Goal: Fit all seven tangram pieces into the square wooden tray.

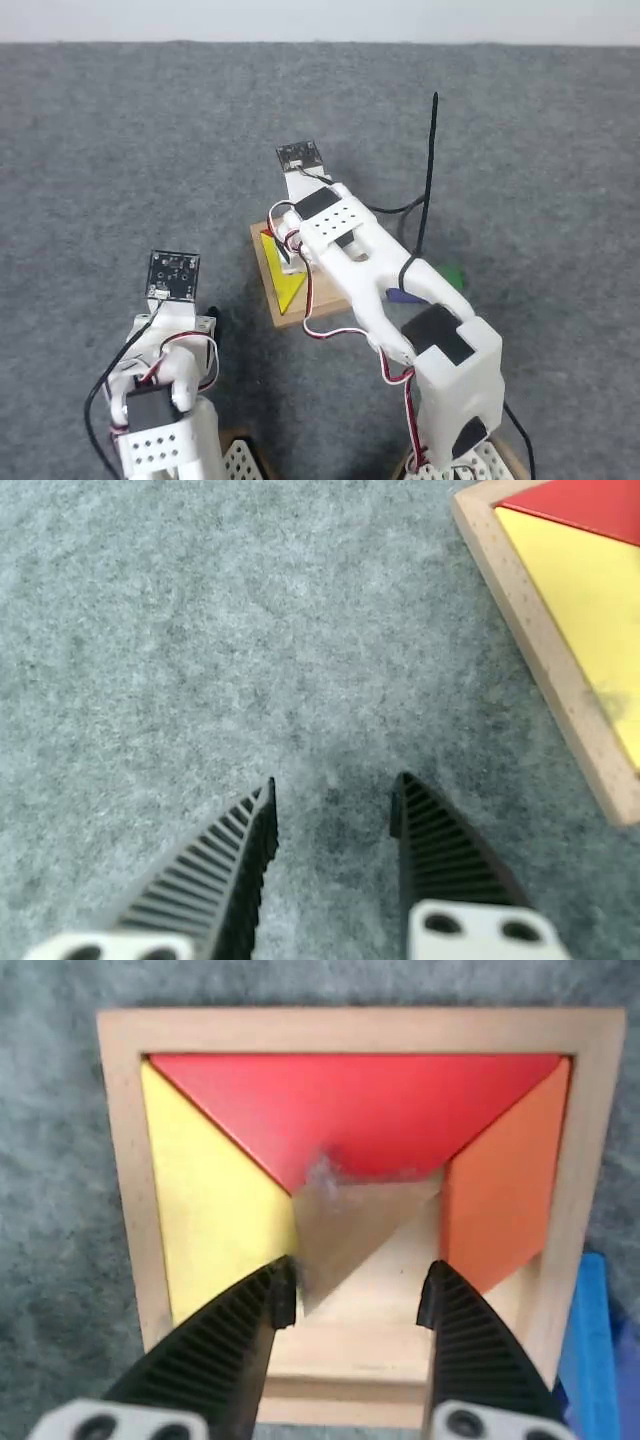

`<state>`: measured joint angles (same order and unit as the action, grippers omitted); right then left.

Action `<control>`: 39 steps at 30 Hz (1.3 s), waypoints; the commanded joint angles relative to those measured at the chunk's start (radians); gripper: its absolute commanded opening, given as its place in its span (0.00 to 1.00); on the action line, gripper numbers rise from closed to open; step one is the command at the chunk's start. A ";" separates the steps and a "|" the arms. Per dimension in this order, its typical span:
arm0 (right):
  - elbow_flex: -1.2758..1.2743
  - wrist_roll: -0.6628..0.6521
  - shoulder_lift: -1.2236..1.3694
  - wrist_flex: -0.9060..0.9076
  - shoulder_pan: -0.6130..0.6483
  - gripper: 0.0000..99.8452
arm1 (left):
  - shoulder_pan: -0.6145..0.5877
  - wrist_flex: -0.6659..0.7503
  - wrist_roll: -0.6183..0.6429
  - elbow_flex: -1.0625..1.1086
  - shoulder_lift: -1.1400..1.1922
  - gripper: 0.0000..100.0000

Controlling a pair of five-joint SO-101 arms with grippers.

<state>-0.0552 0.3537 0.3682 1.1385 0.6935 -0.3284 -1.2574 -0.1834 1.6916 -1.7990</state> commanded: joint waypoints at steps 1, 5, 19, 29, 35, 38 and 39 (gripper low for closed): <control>0.051 0.011 -0.064 0.016 -0.041 0.21 | 0.002 -0.006 0.006 -0.008 -0.018 0.19; 0.051 0.011 -0.058 0.031 -0.074 0.21 | 0.002 -0.006 0.006 -0.008 -0.018 0.19; 0.068 0.011 -0.151 0.048 -0.073 0.21 | 0.002 -0.006 0.006 -0.008 -0.018 0.19; 0.066 0.014 -0.166 -0.015 -0.025 0.21 | 0.002 -0.006 0.008 -0.008 -0.018 0.19; 0.003 -0.026 -0.170 0.143 -0.061 0.21 | 0.000 -0.006 0.008 -0.008 -0.018 0.19; -0.091 -0.031 -0.165 0.068 -0.059 0.21 | 0.002 -0.006 0.008 -0.008 -0.018 0.19; -0.115 -0.031 -0.162 0.042 -0.059 0.21 | 0.002 -0.006 0.008 -0.008 -0.018 0.19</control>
<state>-0.1304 0.3383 0.2670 1.2336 0.6460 -0.3284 -1.2574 -0.1834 1.6916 -1.7990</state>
